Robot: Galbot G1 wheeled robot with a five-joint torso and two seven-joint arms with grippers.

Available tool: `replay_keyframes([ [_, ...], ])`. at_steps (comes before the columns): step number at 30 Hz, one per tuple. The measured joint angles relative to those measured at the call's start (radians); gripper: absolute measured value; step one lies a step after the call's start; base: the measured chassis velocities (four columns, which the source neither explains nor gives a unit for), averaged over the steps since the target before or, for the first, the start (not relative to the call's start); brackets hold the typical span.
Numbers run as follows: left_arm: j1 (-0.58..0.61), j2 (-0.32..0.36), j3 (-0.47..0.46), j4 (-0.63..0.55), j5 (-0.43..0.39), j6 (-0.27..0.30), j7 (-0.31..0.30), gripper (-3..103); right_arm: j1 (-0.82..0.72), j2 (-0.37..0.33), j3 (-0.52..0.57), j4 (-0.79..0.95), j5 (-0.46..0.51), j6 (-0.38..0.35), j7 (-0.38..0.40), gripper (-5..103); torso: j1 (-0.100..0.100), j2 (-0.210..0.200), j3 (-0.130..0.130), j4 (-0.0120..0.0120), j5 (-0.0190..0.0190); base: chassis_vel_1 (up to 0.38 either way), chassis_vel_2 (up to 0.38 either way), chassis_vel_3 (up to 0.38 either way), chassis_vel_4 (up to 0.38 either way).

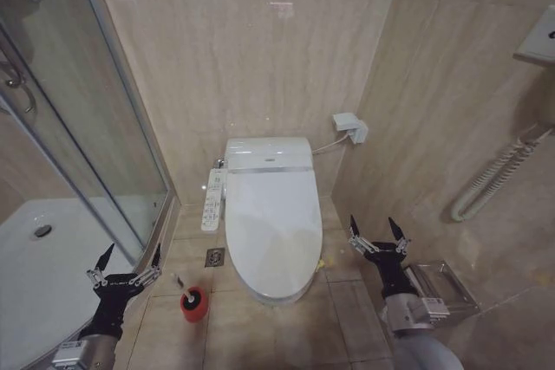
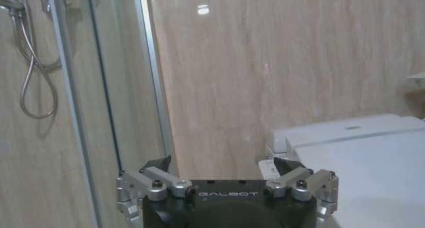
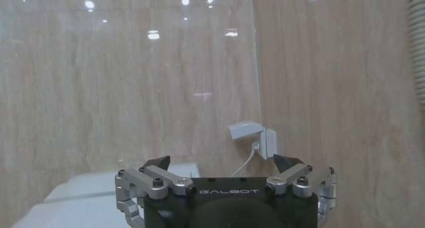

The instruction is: Open the toilet lid, clean the toilet bowl with a toilet brush, close the toilet lid, and flush.

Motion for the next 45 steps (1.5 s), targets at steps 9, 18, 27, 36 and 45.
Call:
replay_keyframes([
  [9, 0.000, 0.000, 0.000, 0.000, 0.000, 0.000, 0.000, 100, 0.001, 0.000, 0.000, 0.000, 0.000, 0.000, 0.000, 100, 0.000, 0.000, 0.000, 0.0002, -0.0001, -0.006, -0.004, 0.015, 0.011],
  [18, 0.000, 0.000, 0.000, 0.000, 0.000, 0.000, 0.000, 100, 0.000, 0.000, 0.000, 0.000, 0.000, 0.000, 0.000, 100, -0.001, 0.000, 0.000, 0.0003, -0.0001, 0.192, -0.212, -0.215, 0.200],
  [27, 0.001, 0.000, 0.000, 0.000, 0.000, 0.000, 0.000, 100, 0.000, 0.000, 0.000, 0.000, 0.000, 0.000, 0.000, 100, -0.002, 0.001, -0.001, 0.0003, 0.0000, 0.225, -0.227, -0.212, 0.232],
  [36, 0.000, 0.000, 0.000, 0.000, 0.000, 0.000, 0.000, 100, 0.001, 0.000, 0.000, 0.000, 0.000, 0.000, 0.000, 100, 0.000, 0.000, 0.000, 0.0001, 0.0000, 0.004, -0.013, -0.024, 0.021],
  [45, 0.000, 0.000, 0.000, 0.000, 0.000, 0.000, 0.000, 100, 0.000, 0.000, 0.000, 0.000, 0.000, 0.000, 0.000, 100, -0.001, 0.000, 0.000, -0.0001, 0.0002, 0.078, -0.065, -0.096, 0.103],
])
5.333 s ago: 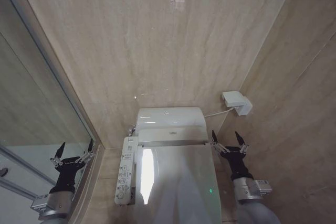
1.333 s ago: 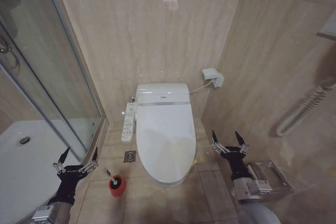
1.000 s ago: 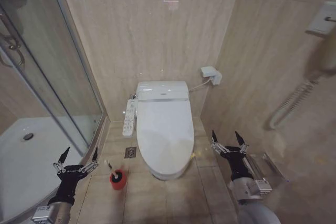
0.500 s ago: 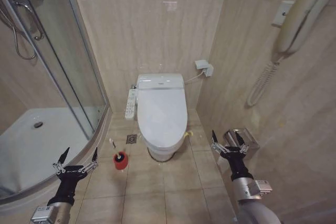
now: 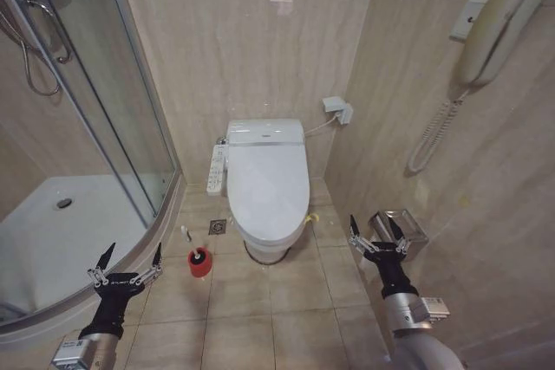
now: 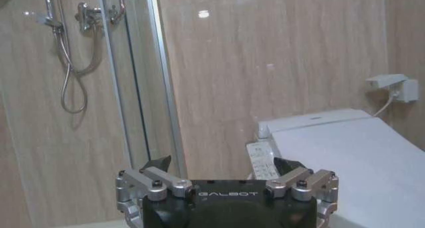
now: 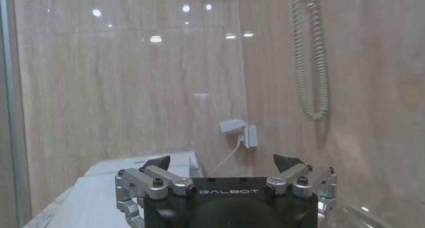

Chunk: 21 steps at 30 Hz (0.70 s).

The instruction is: Open the toilet lid, clean the toilet bowl with a toilet brush, close the toilet lid, and flush.

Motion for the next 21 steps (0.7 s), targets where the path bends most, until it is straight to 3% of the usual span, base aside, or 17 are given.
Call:
replay_keyframes([
  [8, 0.001, 0.000, 0.000, 0.000, 0.000, 0.000, 0.000, 100, -0.001, 0.000, 0.000, 0.000, 0.000, 0.000, 0.000, 100, -0.001, 0.001, -0.001, 0.0004, -0.0001, 0.147, -0.149, -0.131, 0.144],
  [21, 0.000, 0.000, 0.000, 0.000, 0.000, 0.000, 0.000, 100, 0.000, 0.000, 0.000, 0.000, 0.000, 0.000, 0.000, 100, 0.001, 0.000, 0.000, 0.0002, -0.0001, -0.021, 0.032, 0.031, -0.031],
])
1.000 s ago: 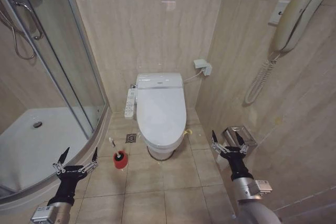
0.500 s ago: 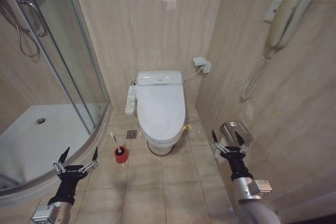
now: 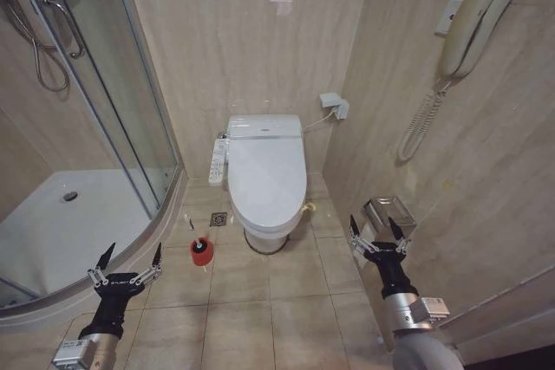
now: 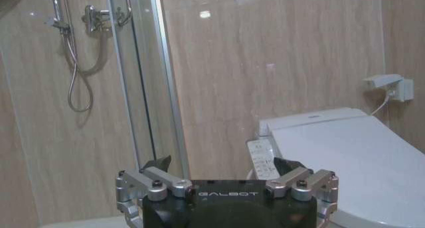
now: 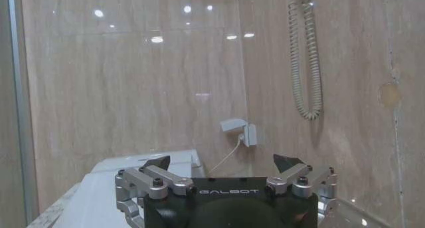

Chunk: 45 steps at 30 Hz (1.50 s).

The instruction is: Open the toilet lid, clean the toilet bowl with a toilet brush, close the toilet lid, and flush.

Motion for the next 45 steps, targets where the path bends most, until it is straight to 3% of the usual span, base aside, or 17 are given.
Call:
replay_keyframes([
  [45, 0.000, 0.000, 0.000, 0.000, 0.000, 0.000, 0.000, 100, 0.000, 0.000, 0.000, 0.000, 0.000, 0.000, 0.000, 100, 0.000, 0.000, 0.000, 0.0001, -0.0002, -0.019, -0.029, 0.014, 0.025],
])
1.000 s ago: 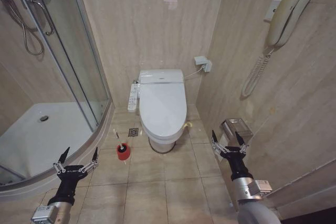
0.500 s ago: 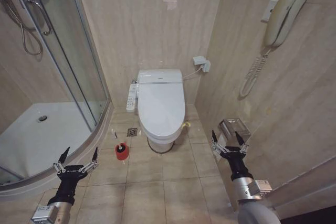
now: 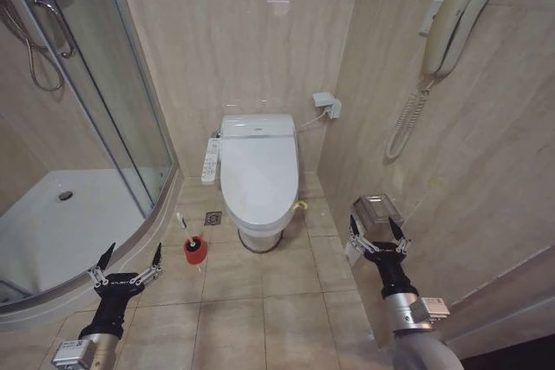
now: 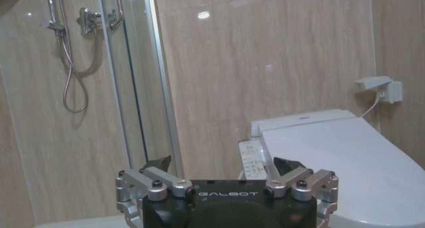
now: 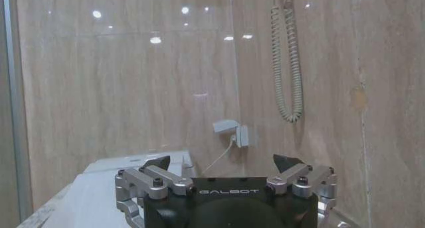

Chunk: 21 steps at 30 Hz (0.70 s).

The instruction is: Open the toilet lid, clean the toilet bowl with a toilet brush, close the toilet lid, and flush.

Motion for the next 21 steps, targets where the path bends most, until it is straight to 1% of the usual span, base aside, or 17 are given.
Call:
replay_keyframes([
  [21, 0.000, 0.000, 0.000, 0.000, 0.000, 0.000, 0.000, 100, 0.000, 0.000, 0.000, 0.000, 0.000, 0.000, 0.000, 100, 0.000, 0.000, 0.000, 0.0000, 0.0001, 0.000, 0.000, 0.000, 0.000],
])
